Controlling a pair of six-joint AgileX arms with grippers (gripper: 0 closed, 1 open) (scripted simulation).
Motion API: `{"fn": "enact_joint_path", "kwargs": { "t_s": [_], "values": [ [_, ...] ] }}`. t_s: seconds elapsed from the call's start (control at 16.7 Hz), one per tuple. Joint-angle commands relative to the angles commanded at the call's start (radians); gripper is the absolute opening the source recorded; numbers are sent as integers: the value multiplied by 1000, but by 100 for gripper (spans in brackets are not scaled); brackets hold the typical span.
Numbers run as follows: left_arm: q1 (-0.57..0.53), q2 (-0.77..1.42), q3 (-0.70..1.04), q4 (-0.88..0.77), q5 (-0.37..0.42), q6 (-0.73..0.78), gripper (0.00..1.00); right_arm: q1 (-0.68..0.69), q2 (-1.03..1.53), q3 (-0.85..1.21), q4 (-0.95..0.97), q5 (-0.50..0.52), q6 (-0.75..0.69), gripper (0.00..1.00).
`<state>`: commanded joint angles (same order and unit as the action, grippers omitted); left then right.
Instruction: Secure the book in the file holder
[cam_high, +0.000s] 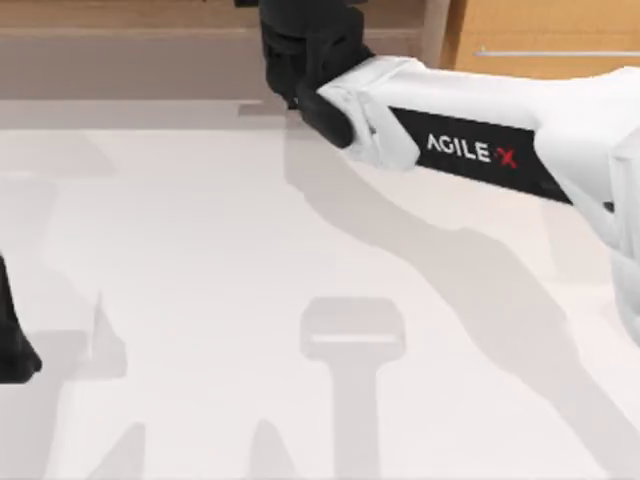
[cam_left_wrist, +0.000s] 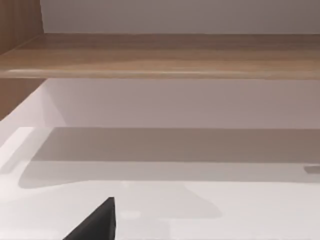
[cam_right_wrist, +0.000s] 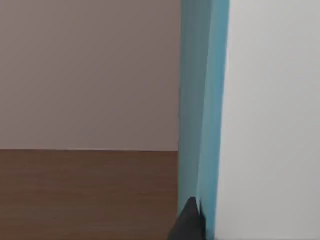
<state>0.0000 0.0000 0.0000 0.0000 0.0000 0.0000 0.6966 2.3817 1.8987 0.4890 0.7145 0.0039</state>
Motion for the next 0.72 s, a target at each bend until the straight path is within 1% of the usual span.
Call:
{"fn": "enact_joint_path", "kwargs": {
  "t_s": [0.12,0.3,0.48,0.72],
  "values": [
    [0,0,0,0,0,0,100,-2,-46,-54,13,-42,28,0],
    [0,0,0,0,0,0,100,-1,-142,-189,40,-144,101,0],
    [0,0,0,0,0,0,100,0,-260,-361,75,-283,202,0],
    [0,0,0,0,0,0,100,-27,-441,-614,128,-495,367,0]
  ]
}}
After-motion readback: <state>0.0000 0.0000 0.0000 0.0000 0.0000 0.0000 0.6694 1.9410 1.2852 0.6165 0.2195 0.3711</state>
